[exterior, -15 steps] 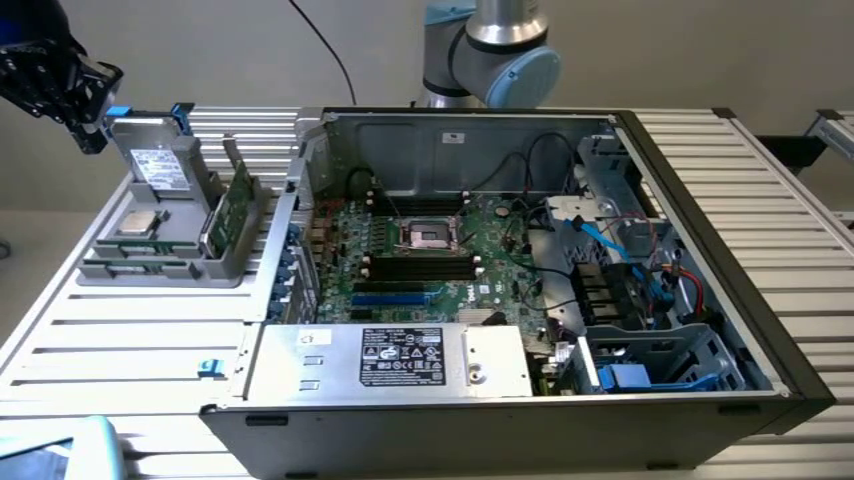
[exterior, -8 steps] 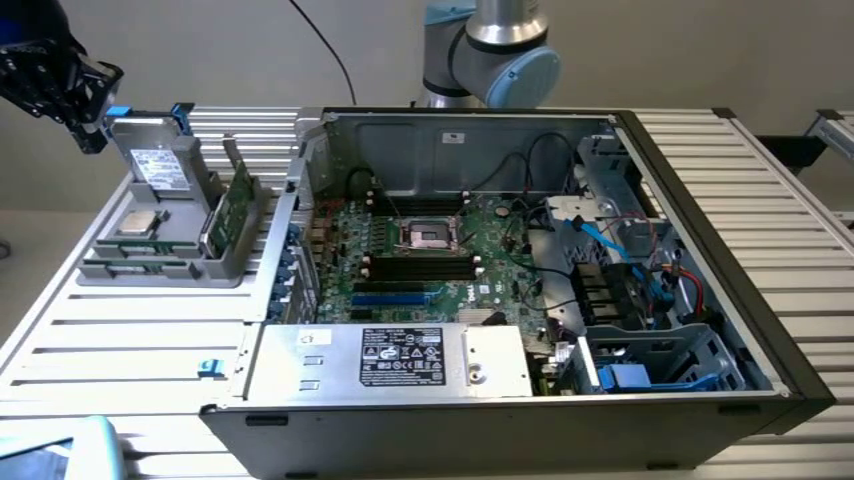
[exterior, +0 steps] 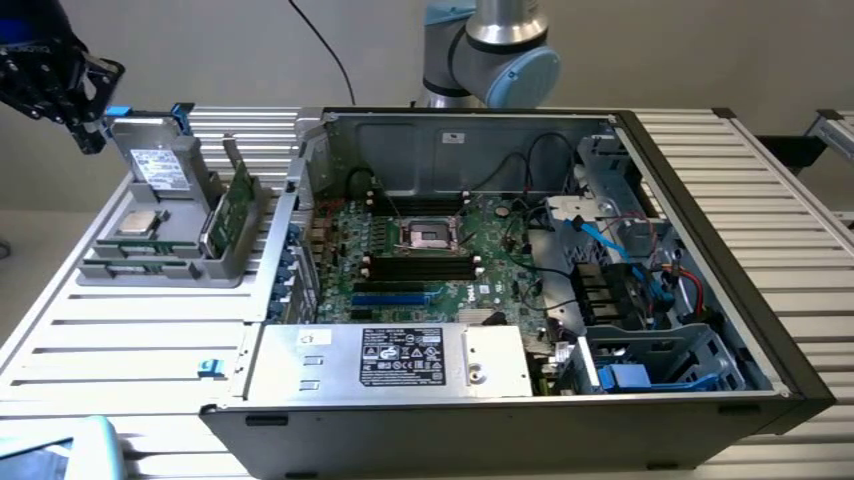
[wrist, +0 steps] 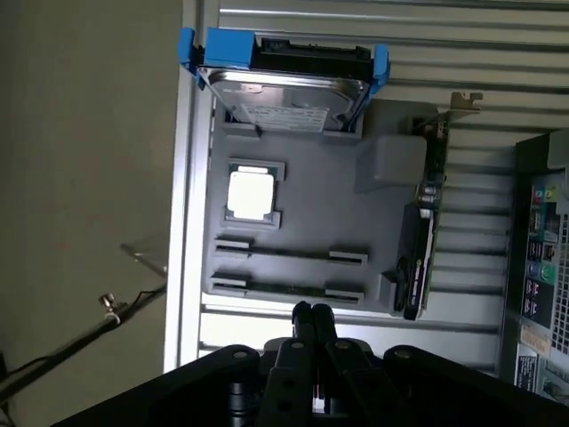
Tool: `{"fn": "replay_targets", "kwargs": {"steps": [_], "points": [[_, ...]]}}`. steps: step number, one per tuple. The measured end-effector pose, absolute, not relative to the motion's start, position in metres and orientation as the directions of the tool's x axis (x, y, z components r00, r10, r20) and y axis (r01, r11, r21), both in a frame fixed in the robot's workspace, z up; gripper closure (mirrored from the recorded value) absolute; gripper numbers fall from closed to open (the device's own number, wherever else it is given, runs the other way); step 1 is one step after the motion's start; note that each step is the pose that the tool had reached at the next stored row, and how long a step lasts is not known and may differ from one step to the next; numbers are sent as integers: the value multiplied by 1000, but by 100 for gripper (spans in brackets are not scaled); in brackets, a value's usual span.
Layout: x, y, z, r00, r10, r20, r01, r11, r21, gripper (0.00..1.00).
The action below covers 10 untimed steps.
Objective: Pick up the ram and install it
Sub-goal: 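Pick up the ram and move it above insertion slot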
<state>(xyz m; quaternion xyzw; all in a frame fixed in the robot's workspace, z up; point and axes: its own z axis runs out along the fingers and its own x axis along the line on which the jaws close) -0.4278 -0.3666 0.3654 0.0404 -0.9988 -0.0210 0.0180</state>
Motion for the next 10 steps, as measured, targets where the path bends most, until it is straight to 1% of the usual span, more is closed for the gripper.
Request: {"fn": "replay_targets", "kwargs": {"steps": [10], "points": [[-428,-367,365,-965,-259,34,-258,965,43,89]]}}
